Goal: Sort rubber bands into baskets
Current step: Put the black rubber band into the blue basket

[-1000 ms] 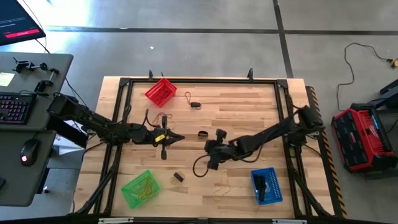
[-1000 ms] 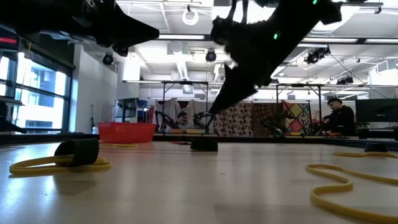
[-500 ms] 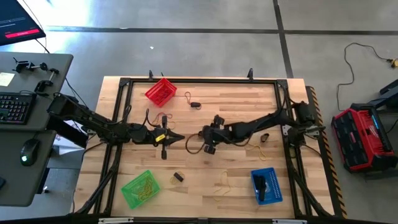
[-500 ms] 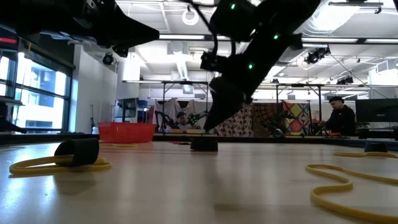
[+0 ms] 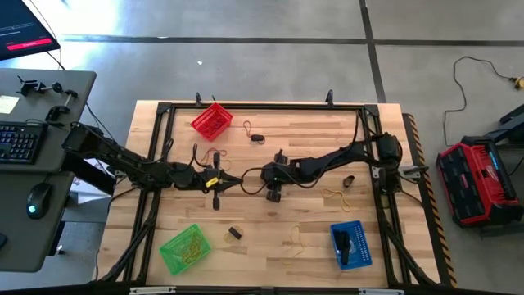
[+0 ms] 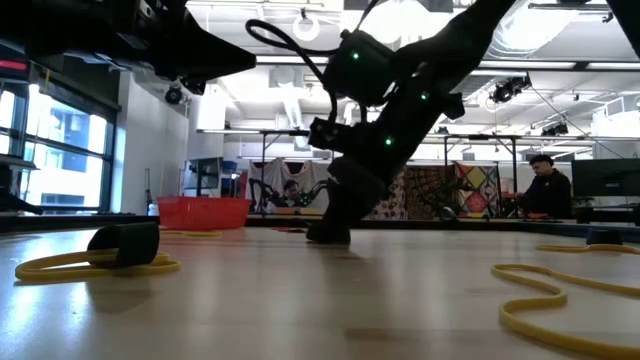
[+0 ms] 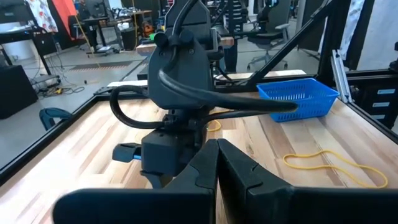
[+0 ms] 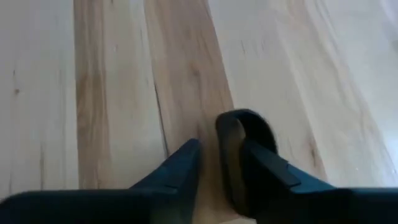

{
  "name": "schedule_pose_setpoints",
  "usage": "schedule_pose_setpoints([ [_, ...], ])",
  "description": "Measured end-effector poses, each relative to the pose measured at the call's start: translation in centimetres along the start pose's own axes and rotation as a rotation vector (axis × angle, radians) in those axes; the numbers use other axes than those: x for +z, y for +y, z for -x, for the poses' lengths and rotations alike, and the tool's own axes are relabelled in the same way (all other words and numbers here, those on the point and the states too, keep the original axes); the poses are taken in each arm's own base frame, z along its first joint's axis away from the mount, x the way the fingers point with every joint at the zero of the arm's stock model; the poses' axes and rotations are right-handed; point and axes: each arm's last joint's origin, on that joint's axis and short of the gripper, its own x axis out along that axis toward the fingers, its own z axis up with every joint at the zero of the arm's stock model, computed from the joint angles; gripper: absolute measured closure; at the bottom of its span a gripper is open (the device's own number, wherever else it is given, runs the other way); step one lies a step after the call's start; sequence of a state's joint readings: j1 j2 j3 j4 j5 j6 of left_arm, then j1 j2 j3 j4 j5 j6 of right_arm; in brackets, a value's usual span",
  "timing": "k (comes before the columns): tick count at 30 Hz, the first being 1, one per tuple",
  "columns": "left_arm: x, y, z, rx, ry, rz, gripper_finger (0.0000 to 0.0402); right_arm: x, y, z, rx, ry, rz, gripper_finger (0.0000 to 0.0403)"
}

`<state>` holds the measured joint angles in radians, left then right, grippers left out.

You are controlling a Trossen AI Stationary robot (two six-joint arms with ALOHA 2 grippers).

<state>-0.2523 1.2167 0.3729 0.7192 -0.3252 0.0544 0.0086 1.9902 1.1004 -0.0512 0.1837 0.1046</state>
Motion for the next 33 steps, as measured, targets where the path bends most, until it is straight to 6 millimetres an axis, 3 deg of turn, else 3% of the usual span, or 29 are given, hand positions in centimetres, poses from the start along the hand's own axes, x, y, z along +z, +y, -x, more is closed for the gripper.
schedule_pose_setpoints([
  [6,0.0,0.0,0.0,0.000,0.000,0.000,0.0401,0.2,0.2,0.4,-0.011,-0.015,0.005,0.0391],
  [10,0.0,0.0,0.0,0.000,-0.002,-0.001,0.0401,0.8,0.6,2.0,-0.002,-0.038,0.000,0.0386],
  [20,0.0,0.1,0.0,0.003,-0.001,-0.007,0.0401,1.2,4.9,10.8,0.113,-0.034,-0.071,0.0399],
  [27,0.0,0.1,0.0,0.003,0.000,-0.002,0.0401,-1.1,9.5,16.8,0.229,0.010,-0.117,0.0402],
  [33,0.0,0.1,0.0,0.003,0.000,0.001,0.0401,-4.2,13.0,20.7,0.294,0.108,-0.210,0.0402],
])
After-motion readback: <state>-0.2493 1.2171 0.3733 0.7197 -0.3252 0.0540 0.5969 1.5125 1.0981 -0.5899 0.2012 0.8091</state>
